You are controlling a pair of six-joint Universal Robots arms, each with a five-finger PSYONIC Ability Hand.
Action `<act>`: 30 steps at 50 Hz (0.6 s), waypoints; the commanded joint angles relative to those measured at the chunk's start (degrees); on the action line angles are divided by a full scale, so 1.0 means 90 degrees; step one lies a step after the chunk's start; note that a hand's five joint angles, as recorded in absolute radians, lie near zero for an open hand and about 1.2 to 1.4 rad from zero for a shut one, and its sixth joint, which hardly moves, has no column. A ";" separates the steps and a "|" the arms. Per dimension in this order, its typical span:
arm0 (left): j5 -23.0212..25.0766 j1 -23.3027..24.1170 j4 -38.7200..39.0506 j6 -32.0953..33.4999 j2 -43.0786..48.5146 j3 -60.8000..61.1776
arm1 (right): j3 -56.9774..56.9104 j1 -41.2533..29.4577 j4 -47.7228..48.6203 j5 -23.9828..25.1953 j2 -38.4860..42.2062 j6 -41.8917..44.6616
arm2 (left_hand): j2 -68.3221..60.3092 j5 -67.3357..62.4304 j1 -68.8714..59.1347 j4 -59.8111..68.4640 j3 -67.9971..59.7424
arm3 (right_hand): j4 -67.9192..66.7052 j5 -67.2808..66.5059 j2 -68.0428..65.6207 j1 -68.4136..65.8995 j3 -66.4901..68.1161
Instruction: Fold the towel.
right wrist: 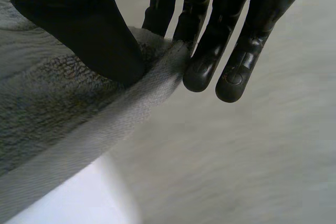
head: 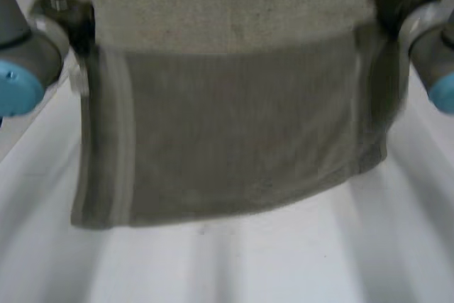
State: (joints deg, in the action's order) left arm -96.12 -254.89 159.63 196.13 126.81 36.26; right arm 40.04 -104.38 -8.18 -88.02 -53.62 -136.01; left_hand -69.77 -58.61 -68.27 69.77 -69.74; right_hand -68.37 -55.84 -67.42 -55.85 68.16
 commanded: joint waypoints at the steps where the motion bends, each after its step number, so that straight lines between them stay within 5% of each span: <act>1: -0.0491 0.0420 0.1596 -0.0754 0.0217 -0.2096 | 0.0089 0.0016 0.3386 -0.0356 -0.0739 -0.0649 | -0.1137 -0.1265 -0.1303 0.1137 -0.1140 | -0.1292 -0.1573 -0.1398 -0.2683 0.1315; 7: -0.0521 0.0324 0.2175 -0.1332 -0.0339 -0.0859 | 0.0815 0.0006 0.3517 -0.0307 -0.1053 -0.0679 | -0.1137 -0.1265 -0.1303 0.1137 -0.1140 | -0.1292 -0.1573 -0.1398 -0.2683 0.1315; 30: -0.0101 0.0099 0.2830 -0.1294 -0.0612 0.5206 | 0.4145 0.0651 0.0909 0.1402 -0.0800 -0.0659 | -0.1137 -0.1265 -0.1303 0.1137 -0.1140 | -0.1292 -0.1573 -0.1398 -0.2683 0.1315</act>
State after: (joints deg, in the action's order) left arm -97.99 -253.58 183.46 184.00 123.17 70.81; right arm 70.18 -100.92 4.50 -78.22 -59.27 -142.70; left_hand -69.77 -58.61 -68.28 69.77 -69.74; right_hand -68.49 -56.04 -67.43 -55.85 68.17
